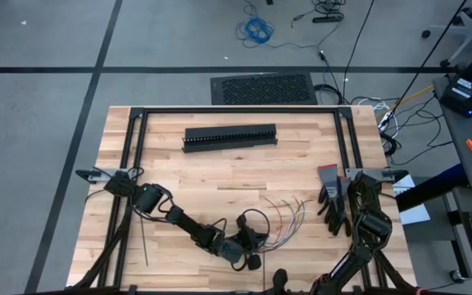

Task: Ziptie cables
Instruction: Wrap the cable wires with the black zip tie

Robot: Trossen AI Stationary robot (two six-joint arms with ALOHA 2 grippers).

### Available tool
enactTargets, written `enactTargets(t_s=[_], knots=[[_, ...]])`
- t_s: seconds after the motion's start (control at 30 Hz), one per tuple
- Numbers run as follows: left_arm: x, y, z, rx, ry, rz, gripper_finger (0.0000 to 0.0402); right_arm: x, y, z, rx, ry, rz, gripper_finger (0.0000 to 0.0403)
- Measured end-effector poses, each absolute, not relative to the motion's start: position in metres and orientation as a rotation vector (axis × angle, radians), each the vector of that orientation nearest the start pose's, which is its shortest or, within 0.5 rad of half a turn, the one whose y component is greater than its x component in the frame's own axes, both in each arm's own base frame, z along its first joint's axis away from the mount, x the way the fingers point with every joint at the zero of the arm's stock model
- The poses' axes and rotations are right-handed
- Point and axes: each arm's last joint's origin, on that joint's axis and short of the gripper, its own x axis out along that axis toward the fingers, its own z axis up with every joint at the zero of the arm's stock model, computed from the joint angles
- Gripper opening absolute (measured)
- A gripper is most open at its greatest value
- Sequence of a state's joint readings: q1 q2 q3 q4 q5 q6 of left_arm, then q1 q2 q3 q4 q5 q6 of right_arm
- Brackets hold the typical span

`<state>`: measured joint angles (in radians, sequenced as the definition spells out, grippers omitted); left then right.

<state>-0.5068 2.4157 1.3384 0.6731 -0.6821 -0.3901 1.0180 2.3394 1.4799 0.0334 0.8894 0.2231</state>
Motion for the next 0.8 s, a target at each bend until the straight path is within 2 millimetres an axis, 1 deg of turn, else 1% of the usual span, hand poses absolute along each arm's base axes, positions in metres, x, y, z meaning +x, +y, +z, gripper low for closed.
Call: enactTargets(t_s=[0.1,0.27,0.3,0.47,0.8], knots=[[0.4191,-0.2120,0.0559,-0.158,0.295,0.234,0.0000,0.2648,0.3857,0.0837,-0.427,0.484,0.059,0.0085],[0.4191,-0.2119,0.0559,-0.155,0.295,0.235,0.0000,0.2639,0.3853,0.0830,-0.418,0.491,0.056,0.0017],[0.4191,-0.2119,0.0559,-0.154,0.295,0.235,0.0000,0.2638,0.3851,0.0827,-0.420,0.494,0.055,0.0009],[0.4190,-0.2116,0.0560,-0.146,0.292,0.245,0.0000,0.2632,0.3843,0.0818,-0.406,0.504,0.050,0.0001],[0.4184,-0.2125,0.0567,-0.080,0.274,0.261,0.0000,0.2613,0.3819,0.0833,-0.398,0.526,0.035,0.0000]])
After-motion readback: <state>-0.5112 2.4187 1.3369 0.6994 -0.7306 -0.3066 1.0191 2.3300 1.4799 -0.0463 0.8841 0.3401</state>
